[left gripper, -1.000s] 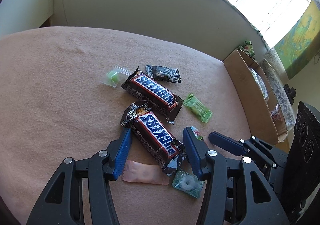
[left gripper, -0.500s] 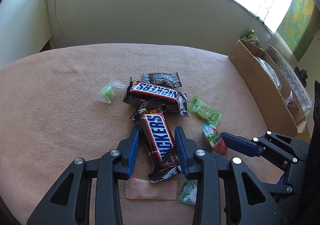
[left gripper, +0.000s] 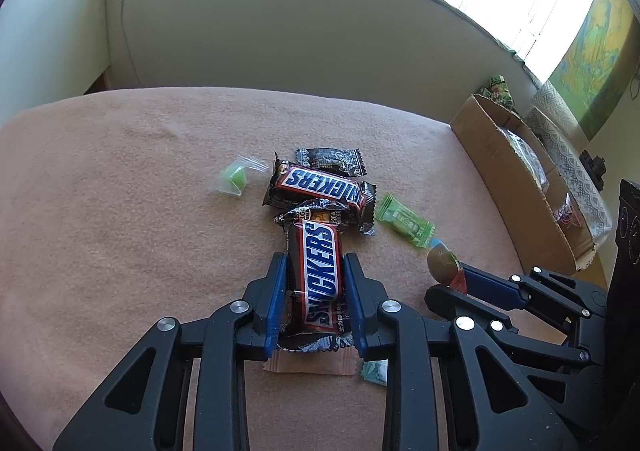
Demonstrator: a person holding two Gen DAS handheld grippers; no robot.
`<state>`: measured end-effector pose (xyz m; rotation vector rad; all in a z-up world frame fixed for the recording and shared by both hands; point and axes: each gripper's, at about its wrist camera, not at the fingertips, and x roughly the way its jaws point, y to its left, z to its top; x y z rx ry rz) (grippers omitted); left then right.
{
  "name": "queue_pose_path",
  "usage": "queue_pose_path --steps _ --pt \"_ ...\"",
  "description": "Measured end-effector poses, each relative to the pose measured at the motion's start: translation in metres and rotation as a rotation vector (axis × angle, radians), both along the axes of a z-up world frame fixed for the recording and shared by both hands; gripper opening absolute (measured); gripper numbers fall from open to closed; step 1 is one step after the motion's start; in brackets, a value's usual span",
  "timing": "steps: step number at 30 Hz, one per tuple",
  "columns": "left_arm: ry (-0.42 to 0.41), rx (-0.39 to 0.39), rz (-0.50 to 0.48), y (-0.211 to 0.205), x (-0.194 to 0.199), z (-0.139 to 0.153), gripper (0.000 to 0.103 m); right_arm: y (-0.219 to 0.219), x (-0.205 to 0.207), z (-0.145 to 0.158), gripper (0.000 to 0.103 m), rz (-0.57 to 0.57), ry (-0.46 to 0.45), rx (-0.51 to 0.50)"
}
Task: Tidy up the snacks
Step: 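Close the left tool on a Snickers bar while the right tool closes on the red ball candy, then carry the Snickers bar and red ball candy over the box with both tools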
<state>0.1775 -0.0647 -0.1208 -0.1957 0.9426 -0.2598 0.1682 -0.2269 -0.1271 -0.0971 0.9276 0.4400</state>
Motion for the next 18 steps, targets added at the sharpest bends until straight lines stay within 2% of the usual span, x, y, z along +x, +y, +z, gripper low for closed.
queue_pose_path --steps 9,18 --pt "-0.034 -0.05 -0.009 0.004 -0.011 0.02 0.026 -0.018 -0.016 0.022 0.026 -0.025 -0.038 0.044" --pt "-0.077 -0.074 -0.063 -0.02 -0.01 0.042 0.026 -0.051 -0.021 0.049 0.026 -0.082 -0.098 0.059"
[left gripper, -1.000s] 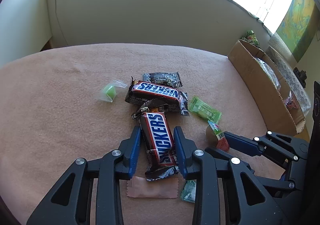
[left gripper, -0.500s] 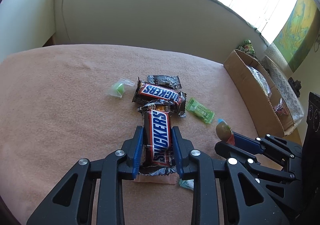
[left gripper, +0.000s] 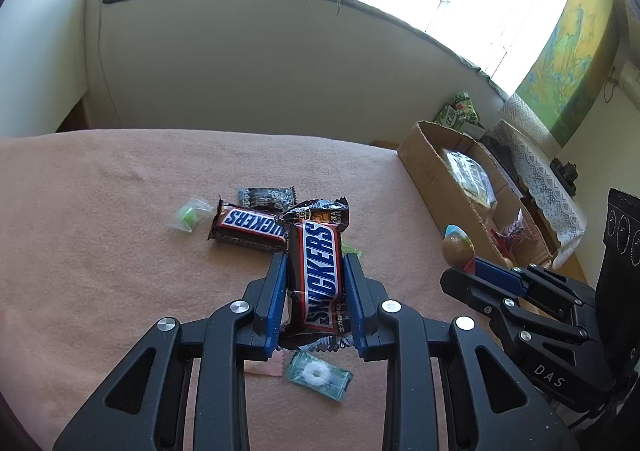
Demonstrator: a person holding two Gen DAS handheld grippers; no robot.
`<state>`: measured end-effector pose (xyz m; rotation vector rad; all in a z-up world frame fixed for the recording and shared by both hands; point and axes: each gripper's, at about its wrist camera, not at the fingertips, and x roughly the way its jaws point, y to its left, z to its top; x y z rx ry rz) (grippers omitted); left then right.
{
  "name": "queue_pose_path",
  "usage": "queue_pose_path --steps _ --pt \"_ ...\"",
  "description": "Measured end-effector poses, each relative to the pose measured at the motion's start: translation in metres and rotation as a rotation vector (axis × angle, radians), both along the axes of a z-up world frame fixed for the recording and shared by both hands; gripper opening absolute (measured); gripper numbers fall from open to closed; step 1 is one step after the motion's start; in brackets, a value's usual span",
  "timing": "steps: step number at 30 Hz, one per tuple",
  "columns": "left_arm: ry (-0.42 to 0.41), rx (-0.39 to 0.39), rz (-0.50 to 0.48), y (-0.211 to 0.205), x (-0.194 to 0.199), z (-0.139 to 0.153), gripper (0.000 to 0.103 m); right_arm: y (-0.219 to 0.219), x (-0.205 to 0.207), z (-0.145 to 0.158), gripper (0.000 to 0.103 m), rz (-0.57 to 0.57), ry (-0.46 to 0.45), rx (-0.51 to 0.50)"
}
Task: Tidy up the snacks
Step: 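Carry the Snickers bar and red ball candy over the box with both tools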
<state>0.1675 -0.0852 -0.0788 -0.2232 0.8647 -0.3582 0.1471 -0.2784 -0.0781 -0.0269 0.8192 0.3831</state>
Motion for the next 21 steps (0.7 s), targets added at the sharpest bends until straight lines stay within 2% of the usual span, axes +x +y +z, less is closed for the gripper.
queue_pose_path --steps 11,21 --pt "-0.036 -0.012 -0.093 -0.059 0.013 0.018 0.026 -0.071 0.008 0.027 0.026 -0.136 -0.055 -0.001" --pt "-0.054 -0.014 -0.197 -0.122 0.018 0.026 0.026 -0.136 0.014 0.034 0.026 -0.254 -0.067 -0.01"
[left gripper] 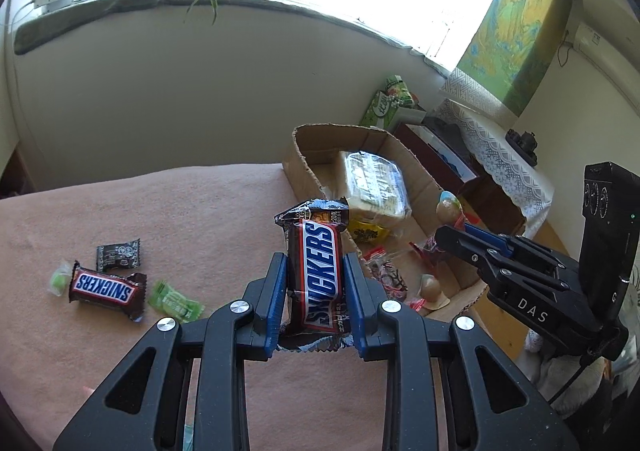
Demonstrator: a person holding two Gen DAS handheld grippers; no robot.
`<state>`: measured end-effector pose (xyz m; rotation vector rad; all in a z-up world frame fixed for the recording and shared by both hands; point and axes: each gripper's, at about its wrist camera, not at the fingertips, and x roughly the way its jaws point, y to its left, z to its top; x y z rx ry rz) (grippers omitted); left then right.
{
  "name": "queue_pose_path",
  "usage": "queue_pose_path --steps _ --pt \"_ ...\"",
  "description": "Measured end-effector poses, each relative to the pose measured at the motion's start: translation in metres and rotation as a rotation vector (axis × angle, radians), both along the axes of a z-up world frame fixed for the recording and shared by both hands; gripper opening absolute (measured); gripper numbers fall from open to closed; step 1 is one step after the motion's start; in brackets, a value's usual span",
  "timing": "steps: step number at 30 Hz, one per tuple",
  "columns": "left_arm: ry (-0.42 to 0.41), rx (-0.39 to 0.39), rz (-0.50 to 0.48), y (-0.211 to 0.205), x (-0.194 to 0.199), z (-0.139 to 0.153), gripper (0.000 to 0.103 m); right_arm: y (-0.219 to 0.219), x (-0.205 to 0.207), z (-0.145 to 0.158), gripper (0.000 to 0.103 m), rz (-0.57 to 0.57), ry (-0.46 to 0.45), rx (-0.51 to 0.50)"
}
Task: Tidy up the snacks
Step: 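Carry the Snickers bar and red ball candy over the box with both tools, then open both tools to release the Snickers bar and red candy into the box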
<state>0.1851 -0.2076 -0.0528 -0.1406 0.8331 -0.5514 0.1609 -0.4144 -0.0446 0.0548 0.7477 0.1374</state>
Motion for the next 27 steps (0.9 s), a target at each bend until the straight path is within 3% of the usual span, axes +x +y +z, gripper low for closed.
queue_pose_path --steps 13,27 --pt "-0.012 0.025 -0.082 -0.06 0.004 0.004 0.026 -0.046 0.002 -0.006 0.026 -0.072 0.012 -0.008" --pt "-0.032 0.071 -0.119 -0.089 0.001 0.003 0.026 -0.064 0.001 -0.015 0.027 -0.095 0.031 0.003"
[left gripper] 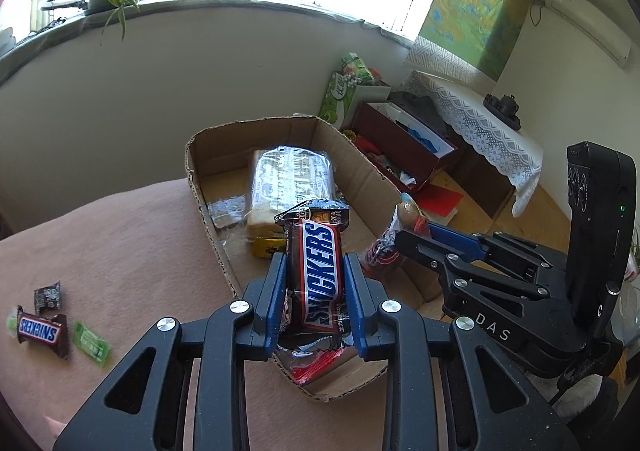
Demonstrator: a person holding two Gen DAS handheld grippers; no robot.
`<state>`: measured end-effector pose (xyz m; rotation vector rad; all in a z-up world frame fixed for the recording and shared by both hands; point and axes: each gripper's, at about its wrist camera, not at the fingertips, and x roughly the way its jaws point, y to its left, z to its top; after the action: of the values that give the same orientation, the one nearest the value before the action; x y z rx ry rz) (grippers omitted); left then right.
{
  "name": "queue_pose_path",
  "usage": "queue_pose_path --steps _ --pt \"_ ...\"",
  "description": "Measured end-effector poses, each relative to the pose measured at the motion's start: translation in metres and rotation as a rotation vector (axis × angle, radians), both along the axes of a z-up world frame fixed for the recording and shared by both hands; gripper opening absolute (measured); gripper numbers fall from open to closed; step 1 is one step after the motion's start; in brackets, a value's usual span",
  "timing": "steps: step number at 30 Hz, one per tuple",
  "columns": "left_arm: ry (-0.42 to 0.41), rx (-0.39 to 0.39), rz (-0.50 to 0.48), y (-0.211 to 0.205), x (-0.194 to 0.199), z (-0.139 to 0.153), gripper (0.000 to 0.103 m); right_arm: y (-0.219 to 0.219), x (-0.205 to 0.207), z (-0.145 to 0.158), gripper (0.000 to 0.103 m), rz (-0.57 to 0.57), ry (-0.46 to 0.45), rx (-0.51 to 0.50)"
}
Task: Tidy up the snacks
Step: 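Open both tools to release the Snickers bar and red candy into the box, then move the left tool over the pink candy while the right tool moves over the green mint packet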
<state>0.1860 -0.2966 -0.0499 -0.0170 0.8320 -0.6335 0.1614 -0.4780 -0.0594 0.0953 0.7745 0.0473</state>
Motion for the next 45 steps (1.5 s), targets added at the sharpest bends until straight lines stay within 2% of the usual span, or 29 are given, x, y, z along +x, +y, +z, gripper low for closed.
queue_pose_path --steps 14,15,17,21,25,28,31,33,37,41,45 --pt "-0.018 0.012 -0.002 -0.004 -0.003 0.004 0.027 -0.001 -0.001 -0.003 0.031 -0.015 0.004 -0.006" --pt "-0.019 0.013 -0.001 -0.004 -0.004 0.004 0.027 -0.001 -0.001 -0.002 0.033 -0.02 0.004 -0.01" --pt "-0.019 0.013 0.0 -0.004 -0.004 0.005 0.027 -0.001 -0.002 -0.002 0.043 -0.027 0.0 -0.017" --pt "-0.022 0.013 0.0 -0.002 -0.004 0.005 0.027 -0.001 -0.004 0.0 0.051 -0.04 -0.006 -0.028" --pt "-0.023 0.006 0.002 0.001 -0.005 0.007 0.027 0.001 -0.006 0.003 0.069 -0.054 -0.017 -0.043" --pt "-0.027 0.003 0.003 0.005 -0.008 0.01 0.028 0.003 -0.007 0.005 0.073 -0.056 -0.021 -0.047" --pt "-0.034 0.001 0.005 0.01 -0.012 0.012 0.029 0.006 -0.009 0.008 0.082 -0.059 -0.027 -0.057" --pt "-0.04 -0.001 0.006 0.013 -0.015 0.014 0.029 0.009 -0.01 0.01 0.082 -0.059 -0.029 -0.058" --pt "-0.06 -0.008 0.012 0.022 -0.022 0.021 0.045 0.015 -0.012 0.014 0.082 -0.057 -0.031 -0.064" --pt "-0.076 -0.012 0.017 0.033 -0.028 0.026 0.055 0.025 -0.016 0.019 0.084 -0.051 -0.037 -0.075" --pt "-0.089 -0.014 0.026 0.044 -0.033 0.03 0.059 0.035 -0.02 0.023 0.086 -0.044 -0.04 -0.081"
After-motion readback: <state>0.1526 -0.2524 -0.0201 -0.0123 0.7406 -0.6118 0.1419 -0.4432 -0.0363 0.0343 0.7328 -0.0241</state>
